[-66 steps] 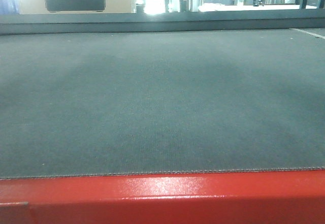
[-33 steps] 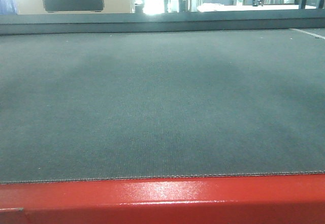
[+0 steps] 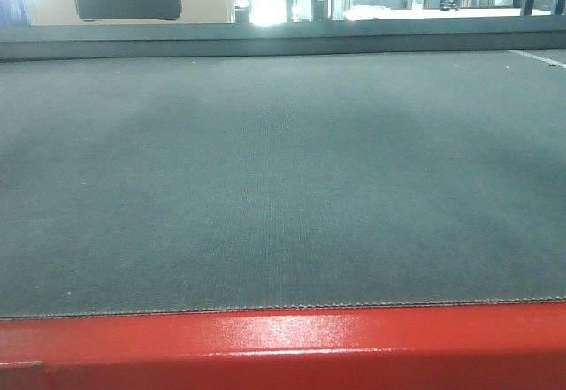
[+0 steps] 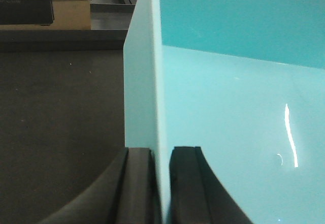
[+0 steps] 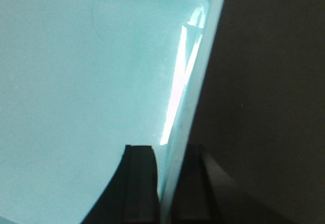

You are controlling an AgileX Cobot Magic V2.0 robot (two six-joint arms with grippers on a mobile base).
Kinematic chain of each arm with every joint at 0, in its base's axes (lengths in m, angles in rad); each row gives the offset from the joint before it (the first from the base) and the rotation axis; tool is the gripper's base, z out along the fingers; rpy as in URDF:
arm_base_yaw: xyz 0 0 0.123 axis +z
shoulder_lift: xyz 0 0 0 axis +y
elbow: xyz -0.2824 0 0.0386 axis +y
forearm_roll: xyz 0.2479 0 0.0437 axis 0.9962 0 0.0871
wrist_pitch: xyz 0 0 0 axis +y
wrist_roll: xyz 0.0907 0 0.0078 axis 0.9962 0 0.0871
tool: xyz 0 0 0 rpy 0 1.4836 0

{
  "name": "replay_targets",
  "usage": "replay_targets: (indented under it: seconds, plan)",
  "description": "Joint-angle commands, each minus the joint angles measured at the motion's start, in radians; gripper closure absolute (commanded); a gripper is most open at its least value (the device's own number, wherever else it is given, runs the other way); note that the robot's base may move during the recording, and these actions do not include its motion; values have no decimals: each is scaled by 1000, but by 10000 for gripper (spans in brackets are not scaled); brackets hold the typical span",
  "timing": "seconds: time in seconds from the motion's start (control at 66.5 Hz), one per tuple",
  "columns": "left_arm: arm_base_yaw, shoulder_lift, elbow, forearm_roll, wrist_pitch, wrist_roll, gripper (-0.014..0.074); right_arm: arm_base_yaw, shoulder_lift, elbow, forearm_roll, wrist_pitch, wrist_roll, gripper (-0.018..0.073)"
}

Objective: Fetch blue bin and place on conveyor start
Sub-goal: 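Carry the bin over the grey conveyor belt with both grippers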

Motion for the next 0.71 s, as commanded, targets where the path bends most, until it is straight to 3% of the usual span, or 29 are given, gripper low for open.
replay_targets:
  seconds: [0.0,0.466,0.692]
  plan:
    - [7,-19,-12,27,-73,0,708,-10,-14,-10,-61,-18,-27,711]
    - [7,-19,-12,23,-70,0,708,-10,-14,-14,-28,-68,-27,711]
    - [5,-6,31,1,169,0,708,-10,4,11,-33,53,-27,711]
